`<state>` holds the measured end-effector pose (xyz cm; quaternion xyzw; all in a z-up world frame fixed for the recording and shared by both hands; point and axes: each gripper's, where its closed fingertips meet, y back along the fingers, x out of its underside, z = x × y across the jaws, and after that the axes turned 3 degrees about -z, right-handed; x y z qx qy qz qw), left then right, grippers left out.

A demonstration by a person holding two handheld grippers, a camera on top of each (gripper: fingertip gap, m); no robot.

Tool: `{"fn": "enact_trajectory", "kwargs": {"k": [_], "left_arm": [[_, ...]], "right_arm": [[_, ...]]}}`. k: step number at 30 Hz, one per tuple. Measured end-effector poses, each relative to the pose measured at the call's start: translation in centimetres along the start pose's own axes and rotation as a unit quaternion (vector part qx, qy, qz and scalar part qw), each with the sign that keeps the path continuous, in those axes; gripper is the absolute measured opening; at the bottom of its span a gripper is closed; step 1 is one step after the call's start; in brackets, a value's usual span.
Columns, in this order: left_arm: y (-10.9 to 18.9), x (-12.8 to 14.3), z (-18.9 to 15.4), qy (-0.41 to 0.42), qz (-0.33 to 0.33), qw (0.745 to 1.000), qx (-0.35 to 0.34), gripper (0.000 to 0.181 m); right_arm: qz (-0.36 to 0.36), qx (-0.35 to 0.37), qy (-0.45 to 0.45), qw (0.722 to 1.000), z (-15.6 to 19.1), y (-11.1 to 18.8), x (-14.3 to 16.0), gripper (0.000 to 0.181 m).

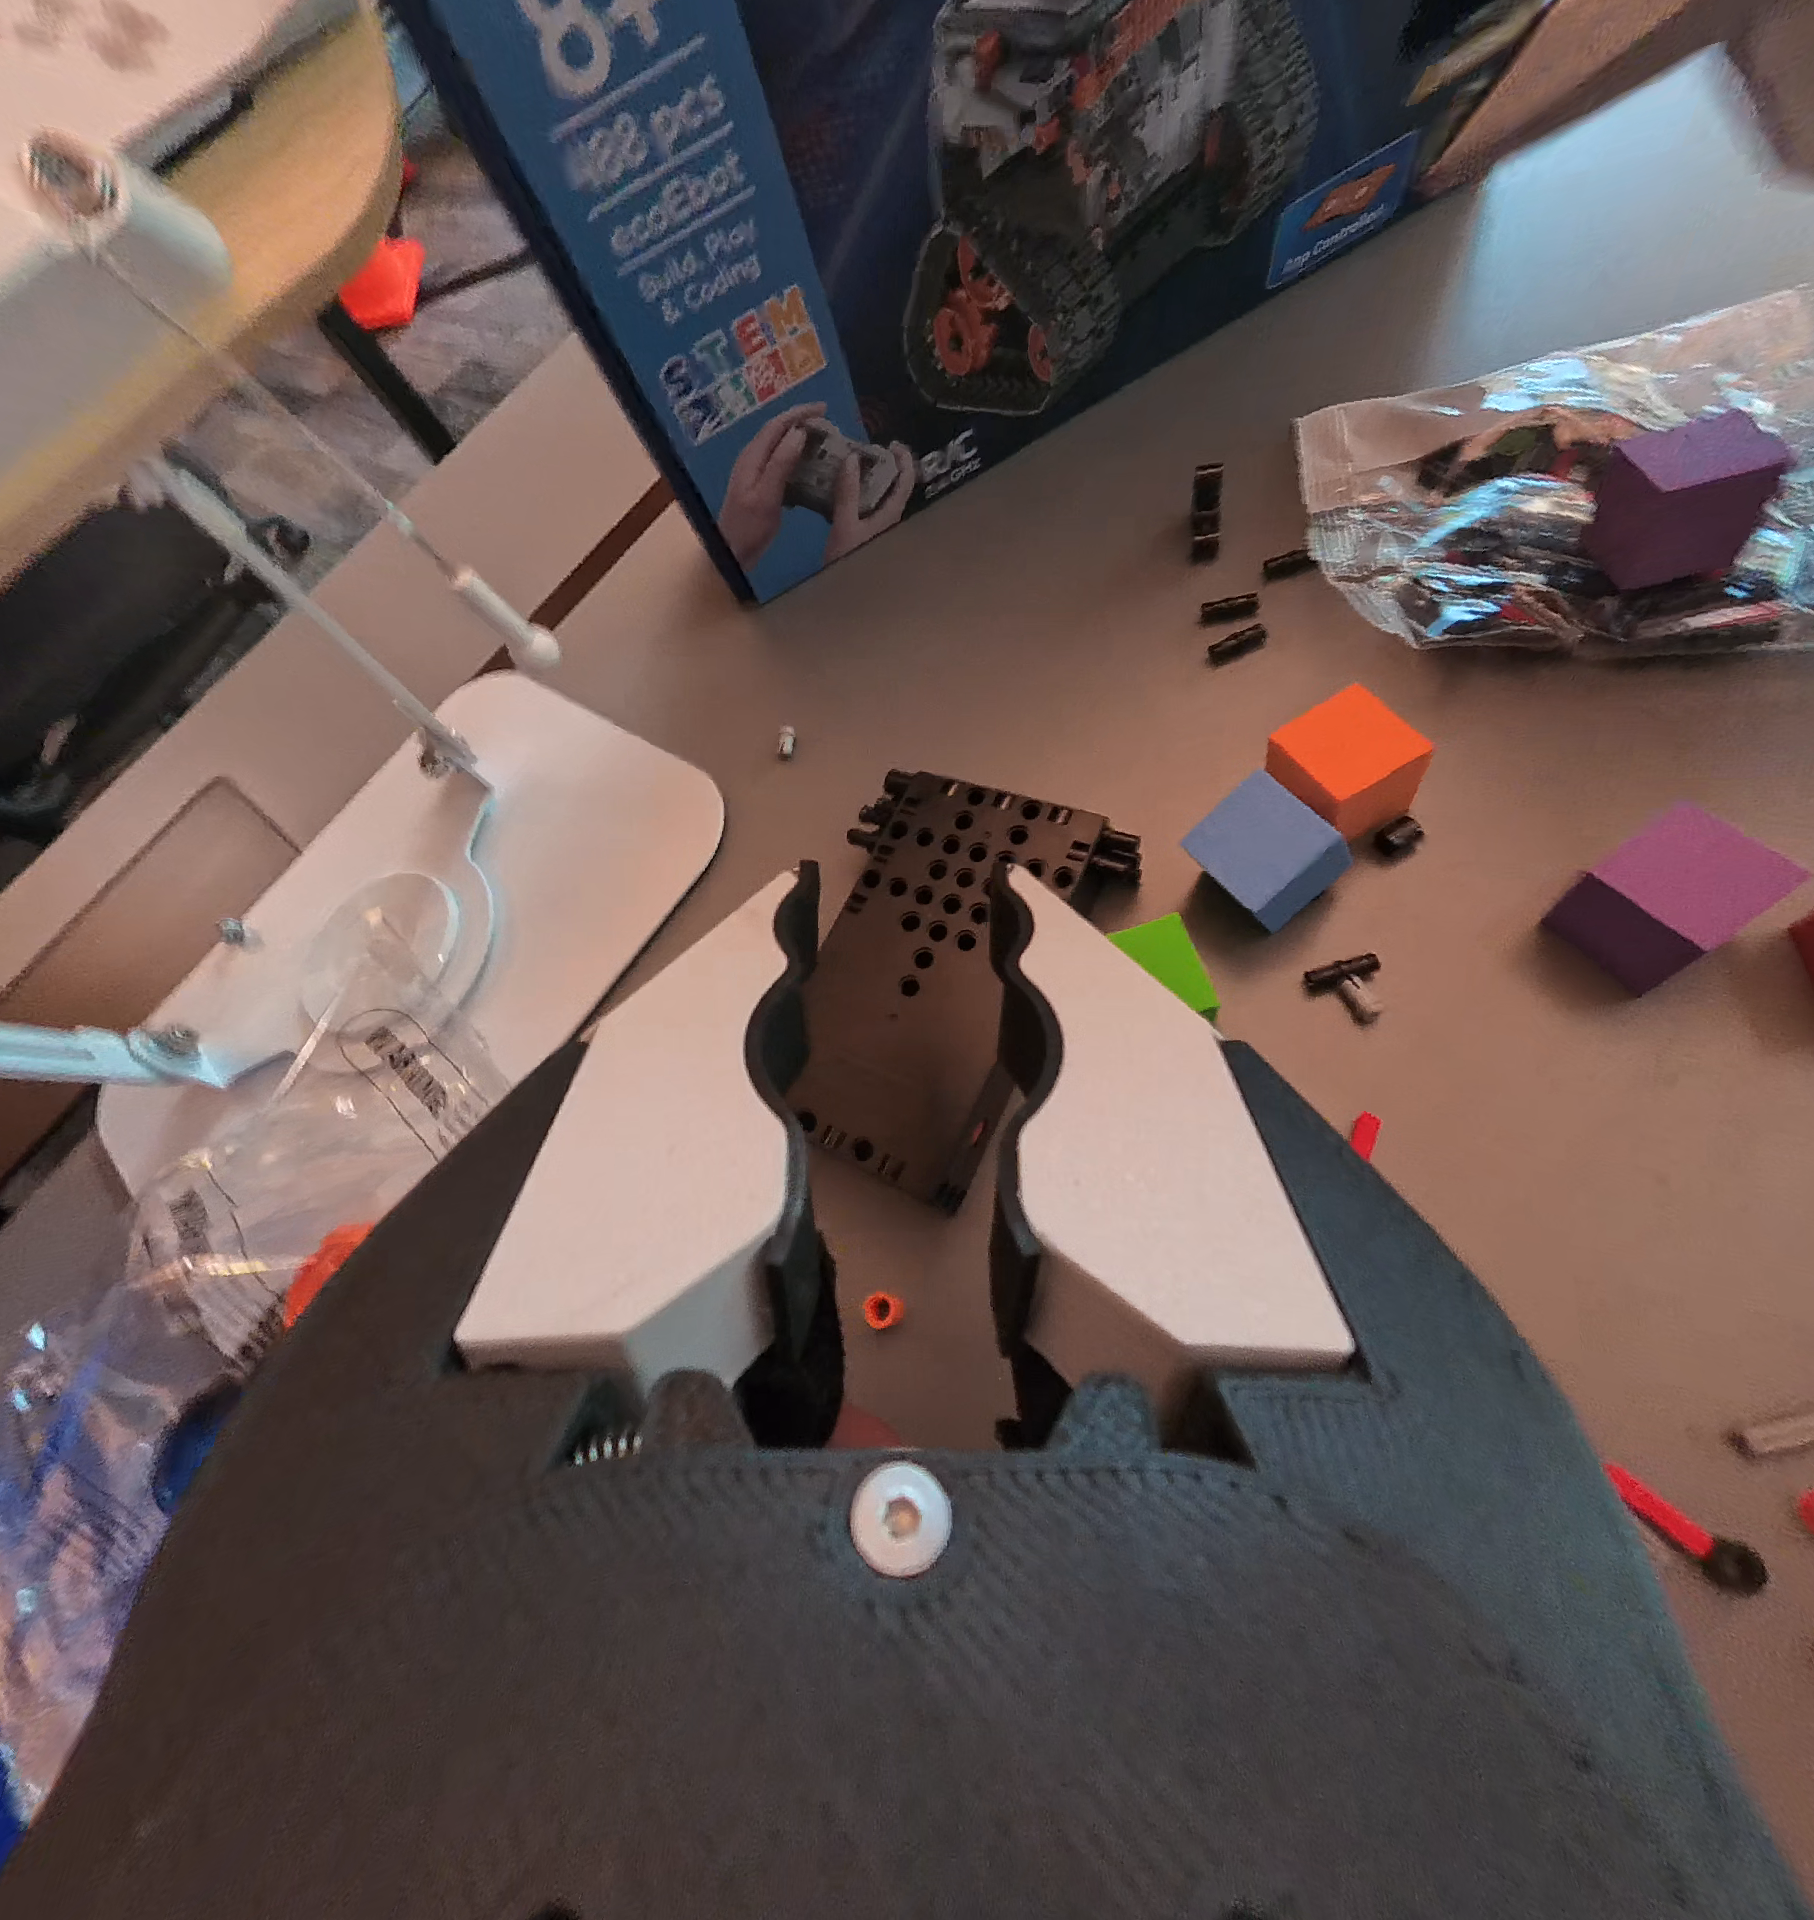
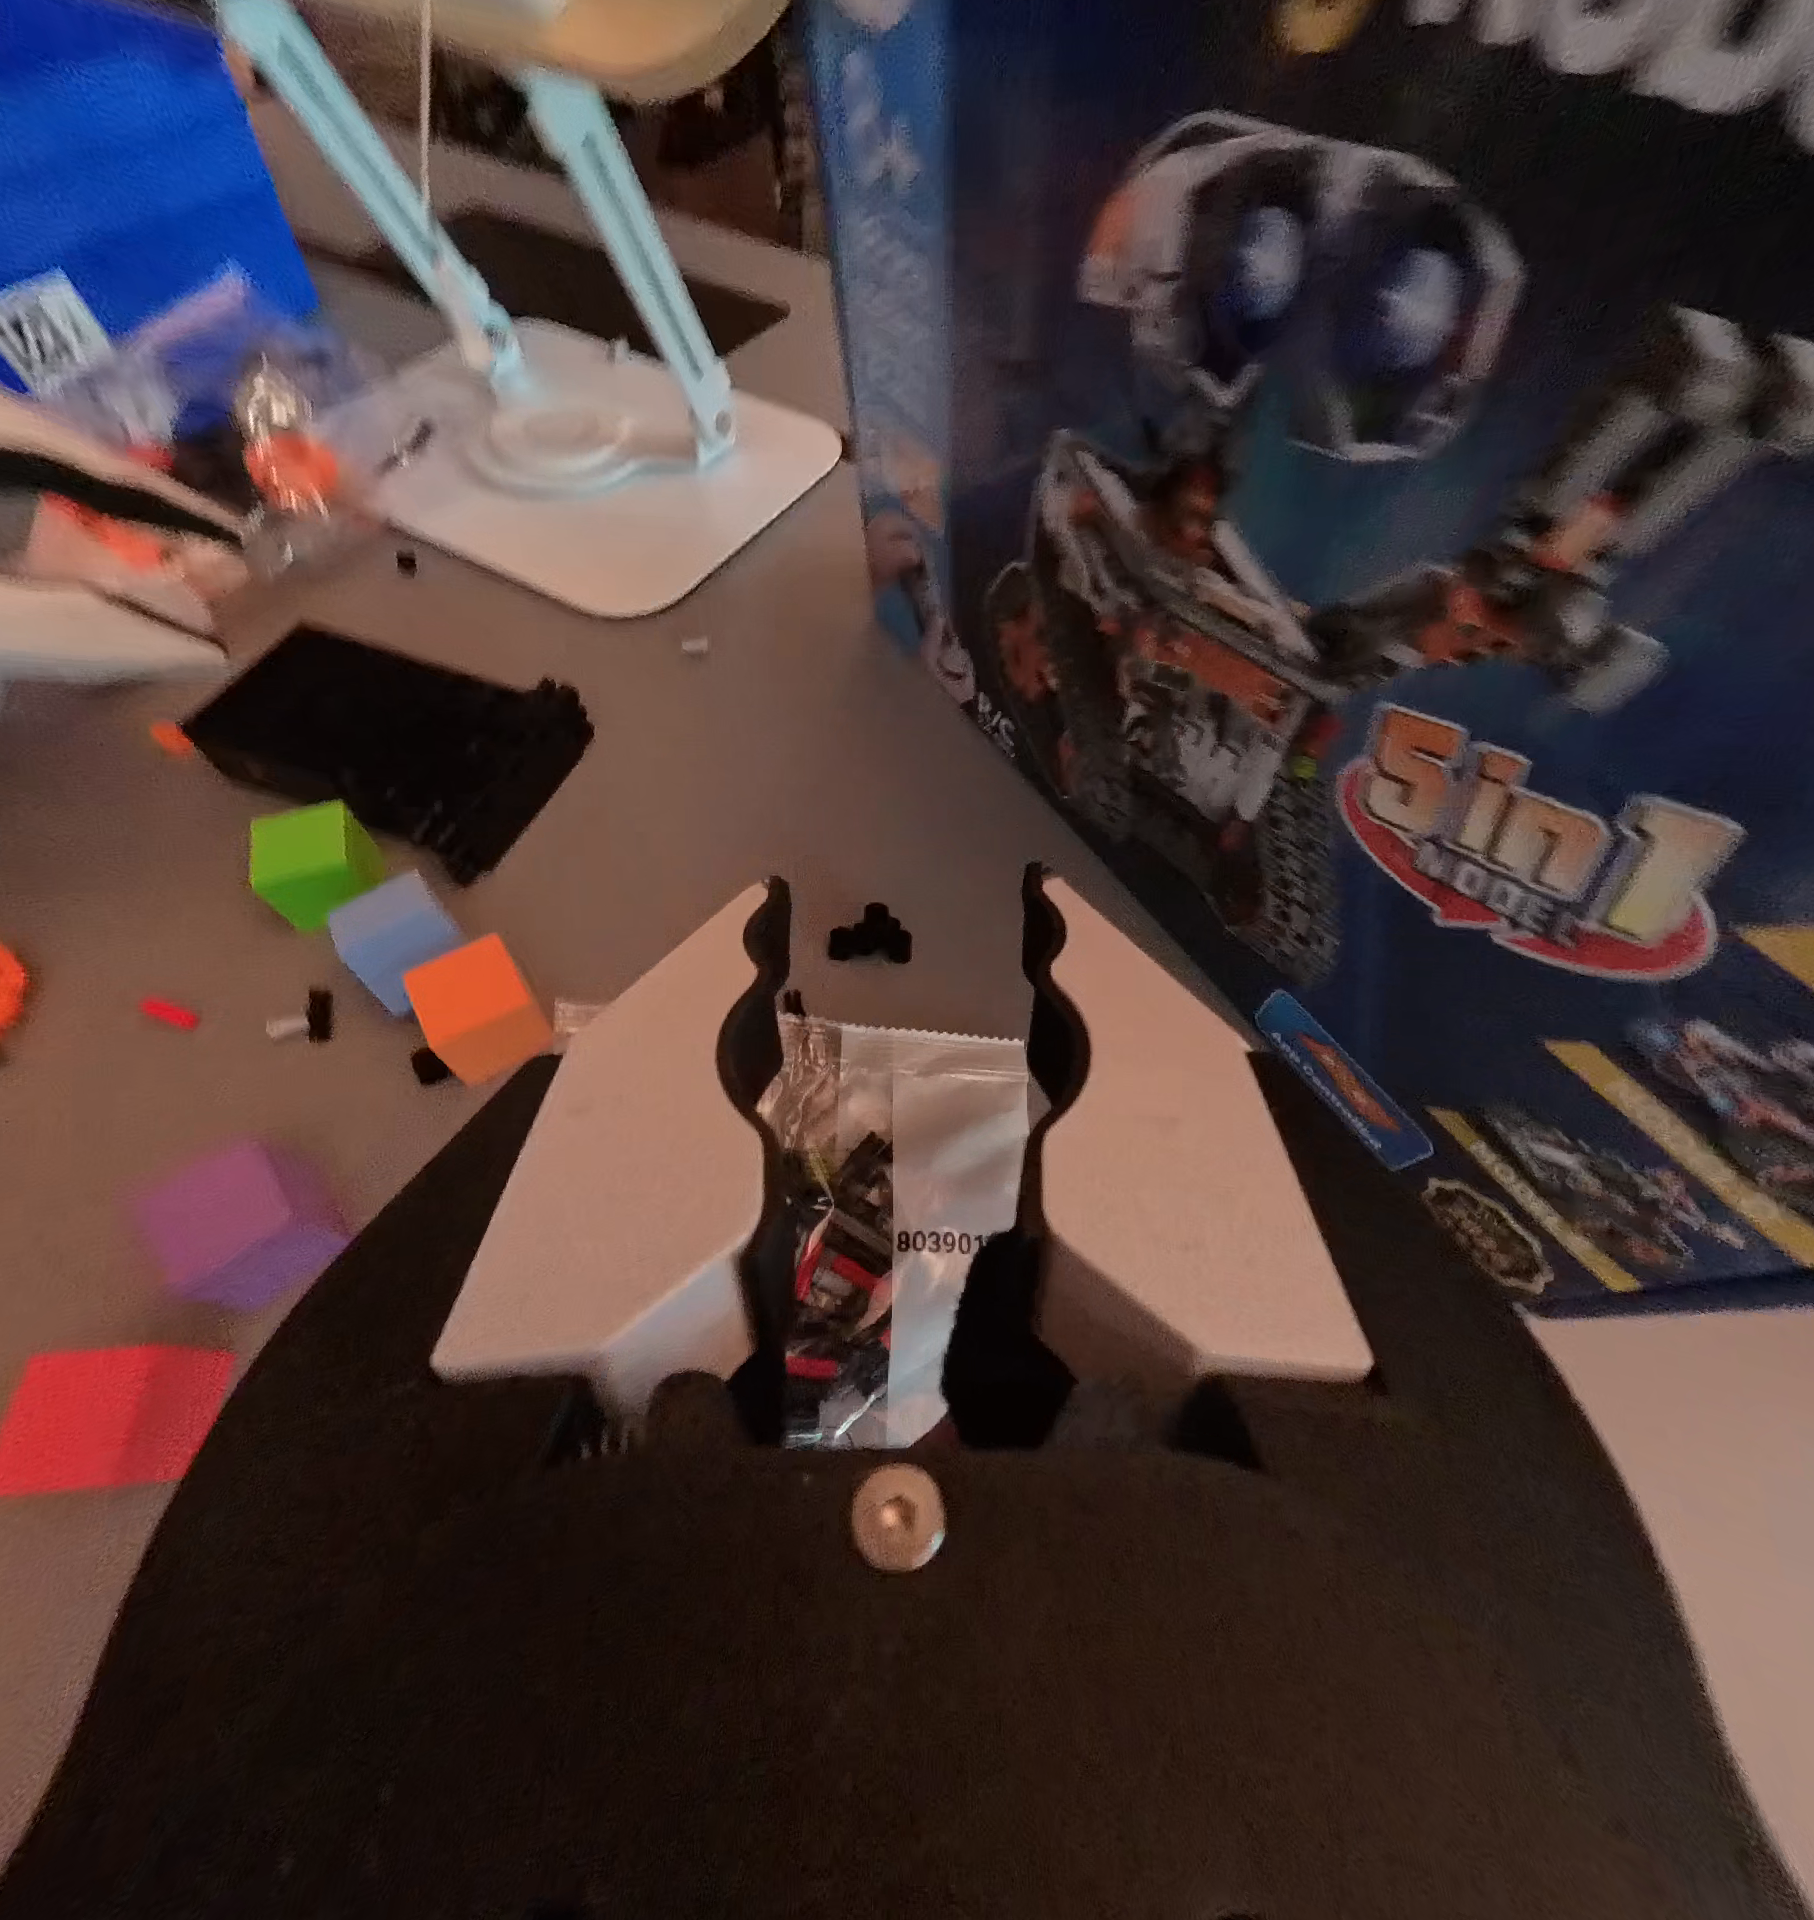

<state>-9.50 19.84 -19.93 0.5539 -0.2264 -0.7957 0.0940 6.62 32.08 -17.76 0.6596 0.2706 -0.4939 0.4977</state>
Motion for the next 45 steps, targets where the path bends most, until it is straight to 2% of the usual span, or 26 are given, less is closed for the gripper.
{"fn": "enact_trajectory", "kwargs": {"k": [2,5,11,16,19,23,25,27,32,34,36,37,40,45], "left_arm": [[0.7,-0.4,-0.5,-0.029,-0.002,0.999,0.018,0.035],[1.8,0.0,0.7,-0.069,0.018,0.997,0.000,0.039],[5.7,-1.0,4.9,-0.072,0.009,0.996,-0.044,0.041],[10.8,0.5,10.6,-0.099,0.053,0.988,-0.103,0.043],[14.7,2.8,14.6,-0.106,0.120,0.980,-0.120,0.045],[20.5,8.6,17.0,-0.082,0.256,0.960,-0.077,0.048],[23.8,11.1,19.5,-0.081,0.308,0.941,-0.113,0.049],[25.6,13.0,21.1,-0.069,0.323,0.934,-0.136,0.051],[25.0,15.9,23.8,-0.088,0.295,0.932,-0.190,0.050],[24.0,15.8,23.8,-0.098,0.263,0.940,-0.195,0.036],[23.6,15.8,24.0,-0.112,0.253,0.938,-0.210,0.024],[23.6,15.7,24.3,-0.122,0.253,0.934,-0.221,0.012],[23.8,15.1,25.1,-0.125,0.237,0.933,-0.241,0.001],[24.8,13.1,27.5,-0.108,0.198,0.934,-0.277,0.000]], "right_arm": [[0.021,0.001,0.048,0.999,0.9,-0.5,0.4,0.044],[0.036,-0.006,0.077,0.996,1.7,-1.2,0.9,0.044],[0.045,0.003,0.087,0.995,1.2,-1.5,1.3,0.043],[0.033,0.001,0.087,0.996,1.3,-1.4,0.8,0.042],[0.038,0.001,0.098,0.994,1.6,-1.6,0.8,0.042],[0.043,0.004,0.100,0.994,1.5,-1.6,0.9,0.042],[0.040,0.006,0.097,0.994,1.4,-1.5,0.8,0.042],[0.038,0.006,0.096,0.995,1.4,-1.4,0.7,0.042],[0.036,0.009,0.096,0.995,1.3,-1.5,0.6,0.042],[0.039,0.010,0.093,0.995,1.2,-1.5,0.8,0.042],[0.040,0.014,0.092,0.995,1.0,-1.6,0.9,0.041],[0.040,0.015,0.090,0.995,1.0,-1.6,0.9,0.041],[0.039,0.017,0.088,0.995,0.8,-1.6,0.9,0.041],[0.035,0.020,0.087,0.995,0.7,-1.4,0.7,0.041]]}}
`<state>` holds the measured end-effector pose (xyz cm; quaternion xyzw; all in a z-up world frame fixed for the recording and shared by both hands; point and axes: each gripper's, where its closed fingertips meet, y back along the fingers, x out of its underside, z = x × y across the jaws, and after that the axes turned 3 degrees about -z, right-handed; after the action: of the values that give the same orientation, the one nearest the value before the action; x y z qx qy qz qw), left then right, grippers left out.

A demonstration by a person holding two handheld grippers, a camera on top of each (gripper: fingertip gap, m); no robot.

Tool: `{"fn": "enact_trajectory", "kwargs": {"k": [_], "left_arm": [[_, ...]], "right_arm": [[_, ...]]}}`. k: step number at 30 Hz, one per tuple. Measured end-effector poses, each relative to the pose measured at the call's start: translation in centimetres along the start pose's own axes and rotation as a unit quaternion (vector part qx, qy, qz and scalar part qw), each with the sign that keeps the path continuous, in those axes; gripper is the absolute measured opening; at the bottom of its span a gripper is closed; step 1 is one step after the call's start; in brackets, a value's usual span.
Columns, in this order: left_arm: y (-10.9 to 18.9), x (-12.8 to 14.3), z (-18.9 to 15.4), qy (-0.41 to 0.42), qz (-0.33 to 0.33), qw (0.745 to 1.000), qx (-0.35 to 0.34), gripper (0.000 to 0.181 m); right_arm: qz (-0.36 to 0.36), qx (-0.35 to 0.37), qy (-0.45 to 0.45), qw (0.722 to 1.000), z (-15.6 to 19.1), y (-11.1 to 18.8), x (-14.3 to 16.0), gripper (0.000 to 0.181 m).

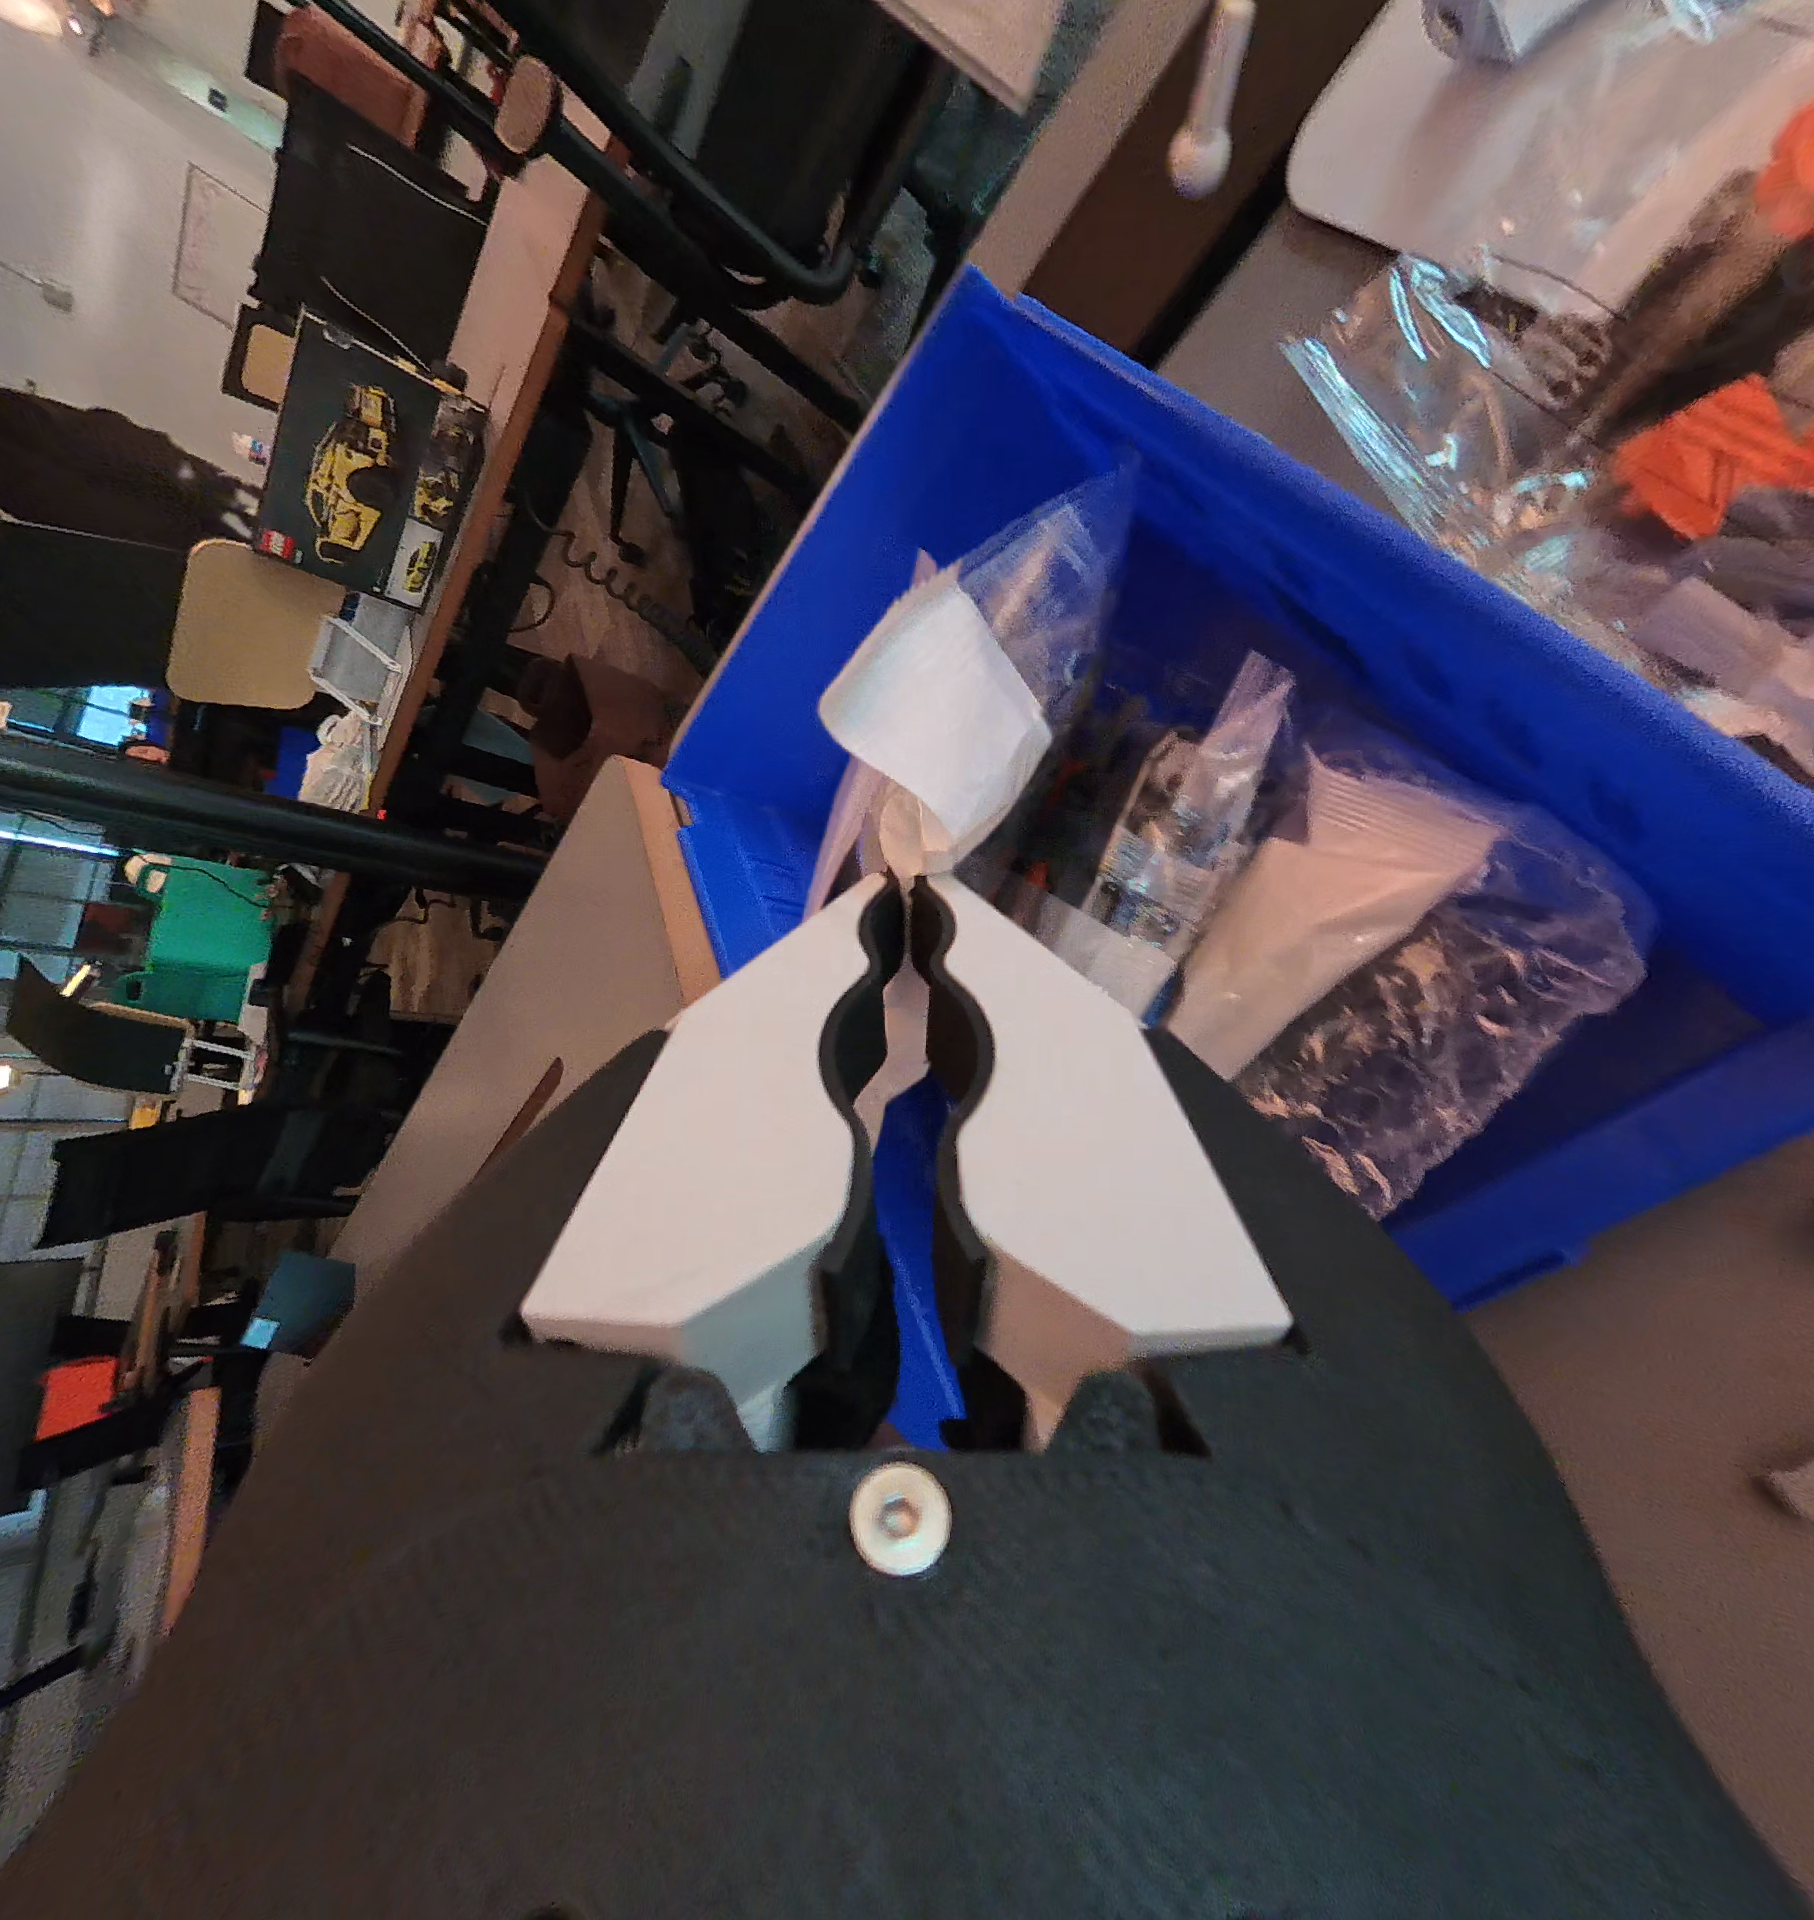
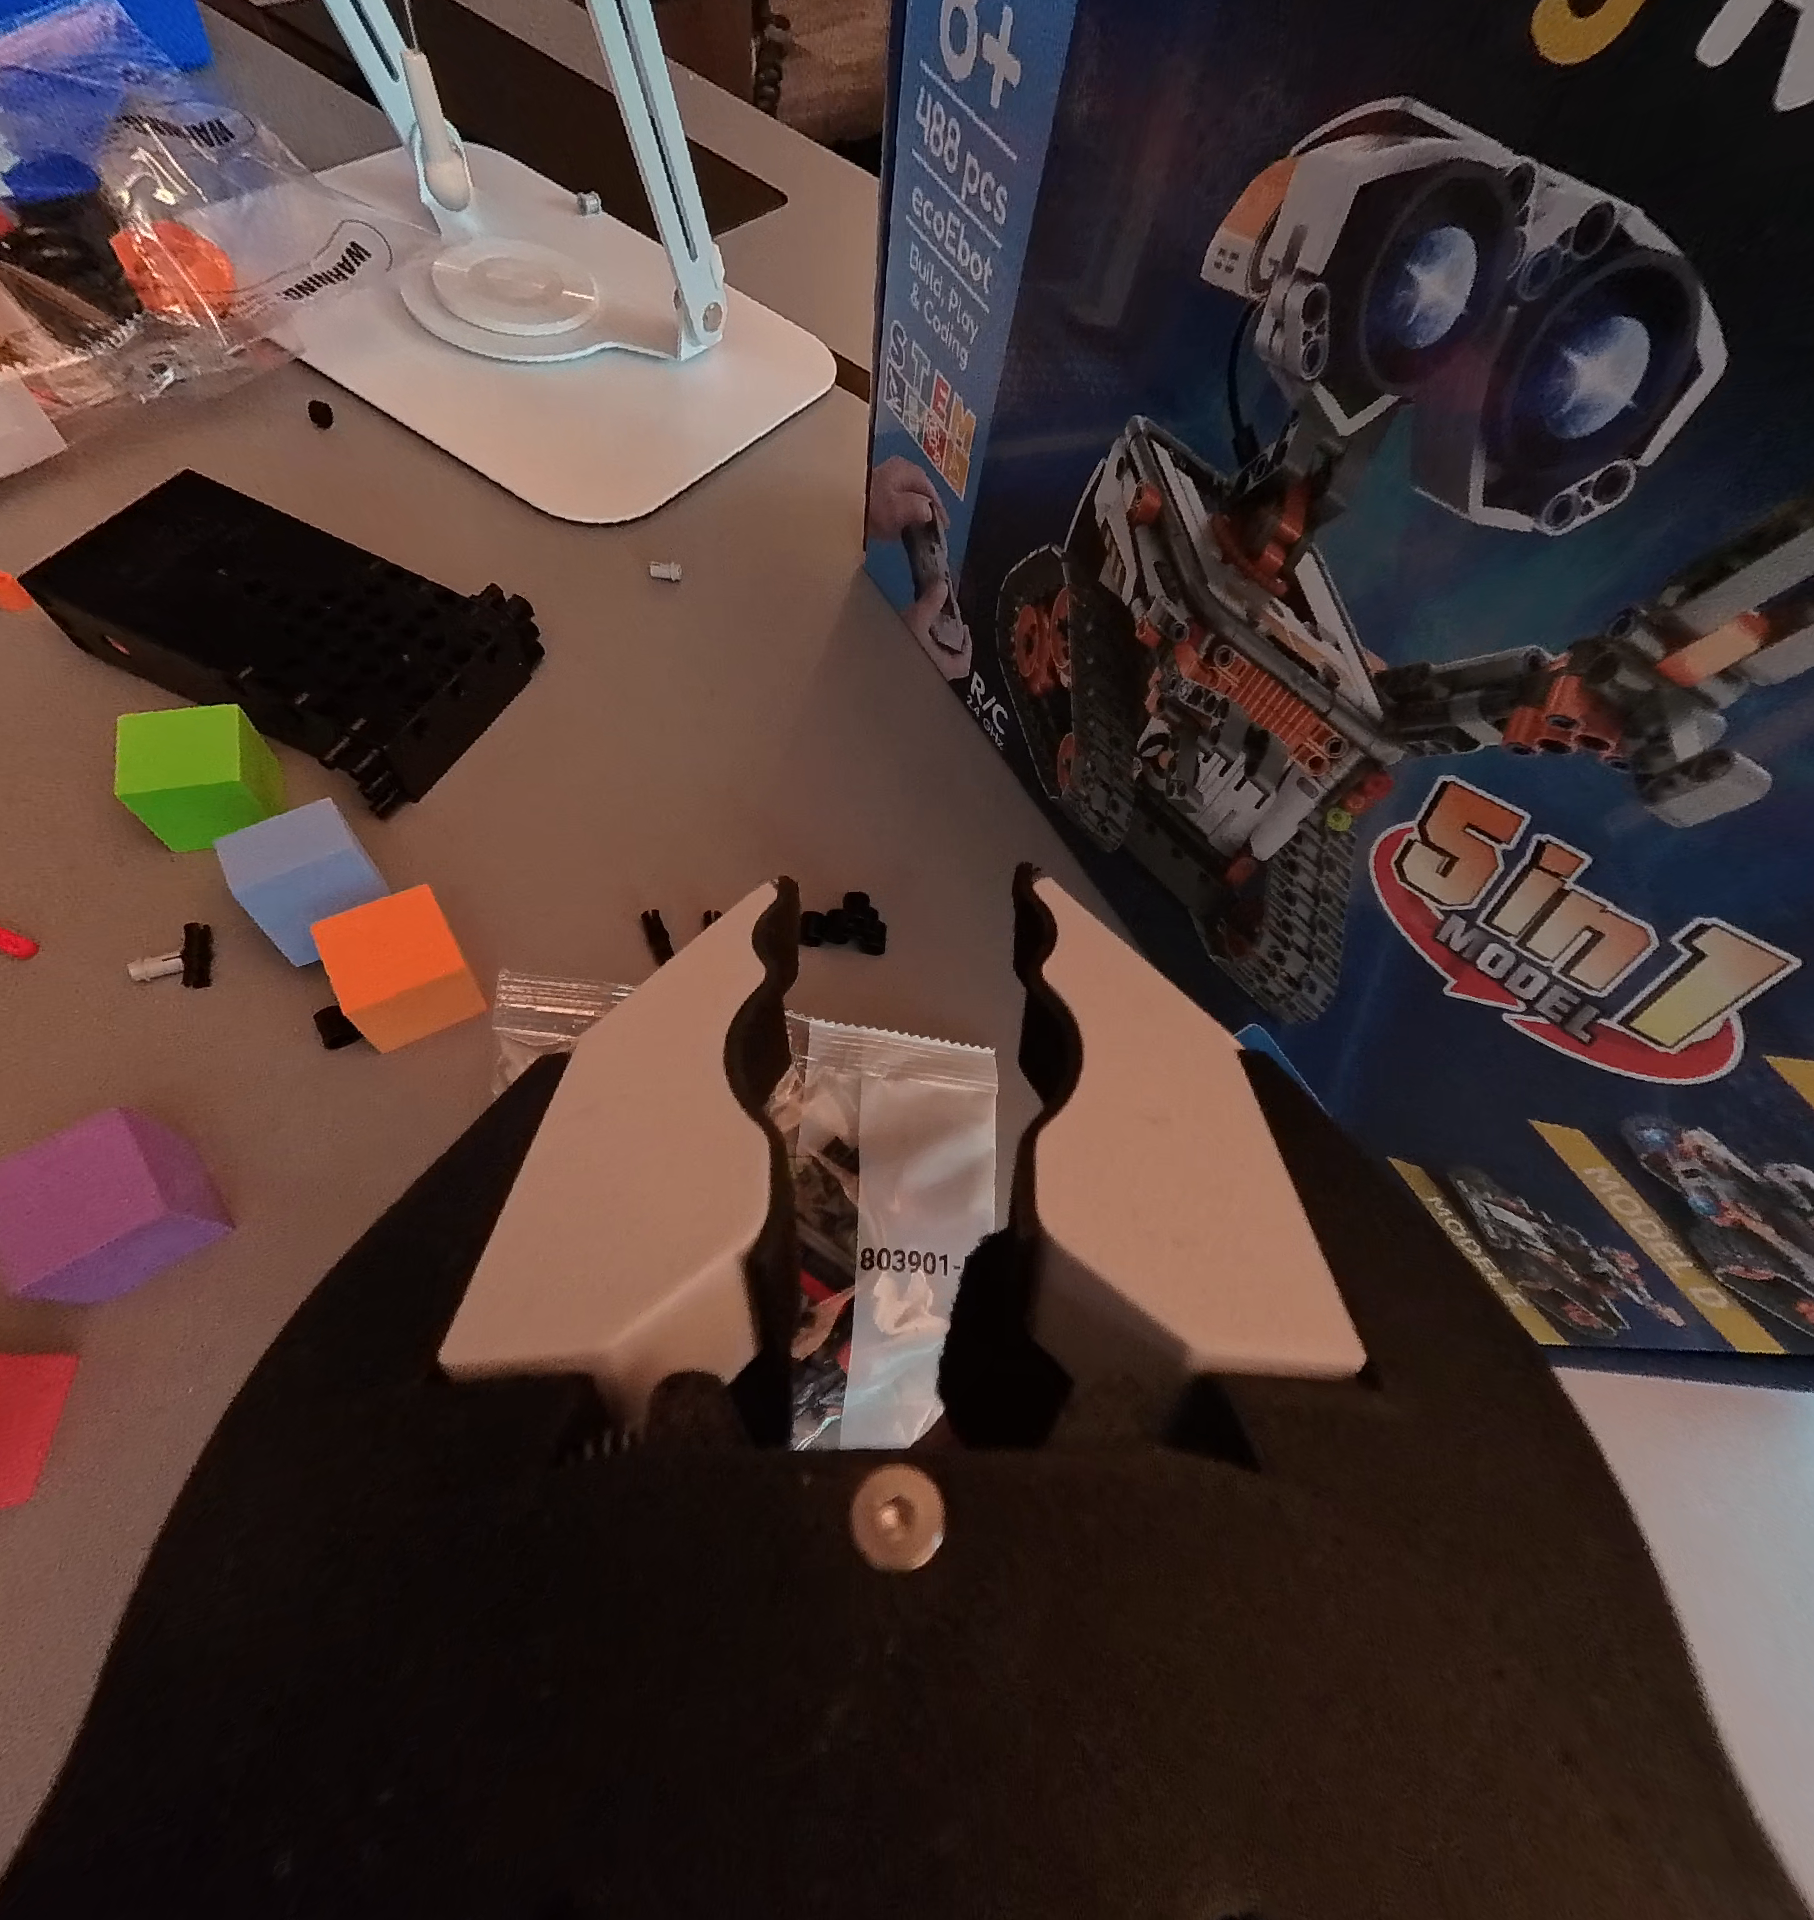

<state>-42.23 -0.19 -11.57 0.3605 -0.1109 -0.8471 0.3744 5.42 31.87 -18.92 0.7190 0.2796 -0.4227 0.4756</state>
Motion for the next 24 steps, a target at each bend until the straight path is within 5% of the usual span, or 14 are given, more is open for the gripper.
{"fn": "enact_trajectory", "kwargs": {"k": [9,24], "left_arm": [[1.9,-2.7,5.5,0.057,-0.051,0.996,-0.040,0.000],[8.2,-8.8,8.8,0.054,-0.139,0.984,-0.098,0.000]], "right_arm": [[-0.005,0.002,-0.006,1.000,-0.2,0.1,-0.1,0.041],[-0.023,0.000,-0.016,1.000,-0.3,0.5,-0.6,0.040]]}}
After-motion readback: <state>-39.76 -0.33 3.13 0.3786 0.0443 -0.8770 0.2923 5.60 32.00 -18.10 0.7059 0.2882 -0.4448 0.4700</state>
